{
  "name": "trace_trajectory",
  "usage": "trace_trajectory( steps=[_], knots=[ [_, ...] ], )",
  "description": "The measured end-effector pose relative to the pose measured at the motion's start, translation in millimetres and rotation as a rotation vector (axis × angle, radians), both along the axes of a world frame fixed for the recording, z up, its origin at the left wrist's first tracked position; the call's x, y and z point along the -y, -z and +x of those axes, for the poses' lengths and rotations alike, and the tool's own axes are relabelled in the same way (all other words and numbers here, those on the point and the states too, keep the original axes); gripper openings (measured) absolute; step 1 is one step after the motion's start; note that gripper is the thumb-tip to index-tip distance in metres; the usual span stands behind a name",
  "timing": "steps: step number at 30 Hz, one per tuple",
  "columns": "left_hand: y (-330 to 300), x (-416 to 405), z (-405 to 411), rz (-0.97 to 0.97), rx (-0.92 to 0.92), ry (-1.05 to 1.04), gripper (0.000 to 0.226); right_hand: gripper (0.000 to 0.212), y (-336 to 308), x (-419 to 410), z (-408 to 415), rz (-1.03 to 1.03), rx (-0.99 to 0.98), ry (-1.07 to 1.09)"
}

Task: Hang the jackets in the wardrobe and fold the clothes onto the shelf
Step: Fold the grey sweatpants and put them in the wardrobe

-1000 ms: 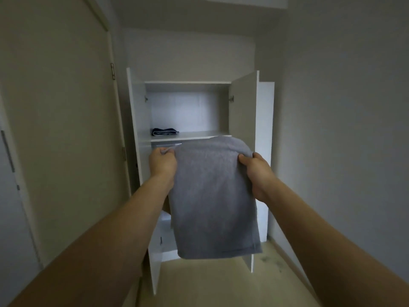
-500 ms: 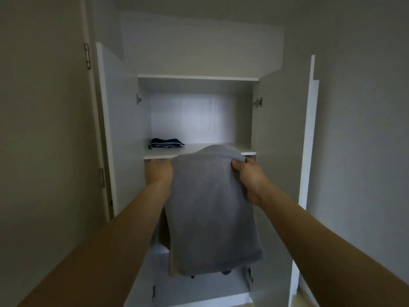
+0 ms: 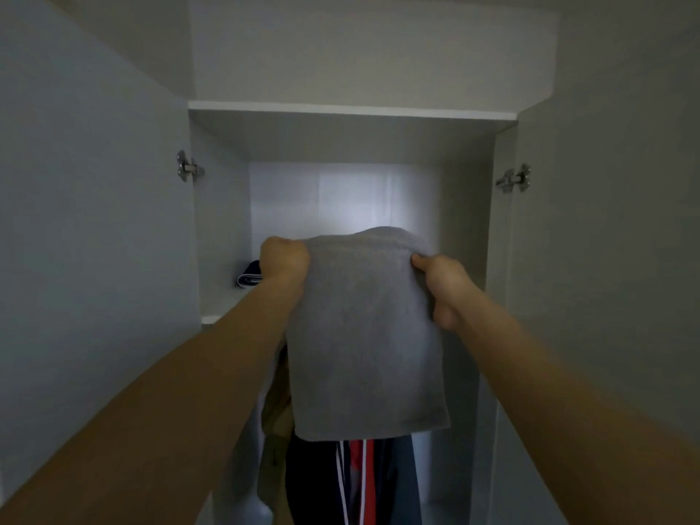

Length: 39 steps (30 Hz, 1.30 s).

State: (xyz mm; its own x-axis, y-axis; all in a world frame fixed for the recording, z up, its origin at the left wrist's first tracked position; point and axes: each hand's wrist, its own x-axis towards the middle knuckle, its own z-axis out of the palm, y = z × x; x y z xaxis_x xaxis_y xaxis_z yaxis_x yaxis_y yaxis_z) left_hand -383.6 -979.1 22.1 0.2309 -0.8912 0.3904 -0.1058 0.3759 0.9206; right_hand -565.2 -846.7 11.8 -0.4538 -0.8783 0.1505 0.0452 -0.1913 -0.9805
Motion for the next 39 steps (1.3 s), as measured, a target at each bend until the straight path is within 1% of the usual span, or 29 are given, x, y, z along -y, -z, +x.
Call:
trace_trajectory(
  steps=[4,7,8,9,11,13,14,16,17,19,20,22,24,26,27,28,29,30,31,32,33,34,35,39],
  knots=[
    [-36,88,-30,-0.032,-0.004,-0.035,0.010,0.038,-29,93,-32,-0.032,0.046,-0.019],
    [-58,159,-52,0.017,0.067,-0.028,0.028,0.039,-40,161,-53,-0.028,0.088,-0.018],
    [-64,183,-61,0.039,0.111,-0.020,0.029,0.039,-39,184,-61,-0.023,0.105,-0.017],
    [-68,207,-72,0.043,0.160,-0.013,0.026,0.038,-38,205,-68,-0.019,0.126,-0.016],
    [-75,252,-99,0.024,0.298,-0.009,0.009,0.035,-32,248,-86,-0.007,0.159,-0.009],
    [-75,303,-133,0.017,0.462,-0.012,0.027,0.035,-18,292,-105,0.018,0.184,0.014],
    [-75,328,-151,0.018,0.523,0.003,0.027,0.036,-11,315,-115,0.043,0.205,0.036],
    [-68,374,-189,0.028,0.612,0.053,0.013,0.038,5,358,-137,0.114,0.234,0.090],
    [-60,397,-209,0.033,0.649,0.075,0.014,0.037,14,376,-147,0.151,0.241,0.122],
    [-34,430,-249,0.034,0.770,0.135,0.032,0.035,39,405,-172,0.231,0.209,0.209],
    [-16,439,-267,0.021,0.838,0.142,0.038,0.036,53,416,-184,0.281,0.127,0.269],
    [28,442,-294,0.026,0.967,0.137,0.051,0.046,77,432,-205,0.406,-0.140,0.383],
    [69,429,-305,0.109,1.079,0.223,0.067,0.068,84,439,-219,0.546,-0.410,0.519],
    [92,411,-302,0.178,1.182,0.319,0.073,0.089,74,443,-226,0.619,-0.733,0.631],
    [96,401,-295,0.206,1.206,0.340,0.074,0.091,69,444,-229,0.603,-0.905,0.625],
    [96,391,-288,0.224,1.237,0.350,0.074,0.085,67,446,-232,0.548,-1.067,0.575],
    [97,381,-280,0.227,1.279,0.371,0.074,0.075,69,450,-234,0.493,-1.216,0.481],
    [99,372,-274,0.218,1.320,0.410,0.075,0.064,73,452,-235,0.453,-1.322,0.348],
    [102,362,-268,0.217,1.354,0.441,0.079,0.057,80,456,-234,0.443,-1.369,0.201],
    [107,353,-262,0.227,1.373,0.449,0.083,0.053,86,459,-232,0.462,-1.352,0.078],
    [112,349,-257,0.241,1.385,0.439,0.086,0.051,90,462,-230,0.490,-1.311,-0.002],
    [114,349,-251,0.242,1.388,0.431,0.087,0.050,91,466,-228,0.519,-1.272,-0.036],
    [115,355,-248,0.218,1.386,0.436,0.086,0.050,92,470,-226,0.543,-1.247,-0.039],
    [106,407,-238,0.011,1.391,0.534,0.074,0.048,90,495,-225,0.695,-1.190,0.053]
  ],
)
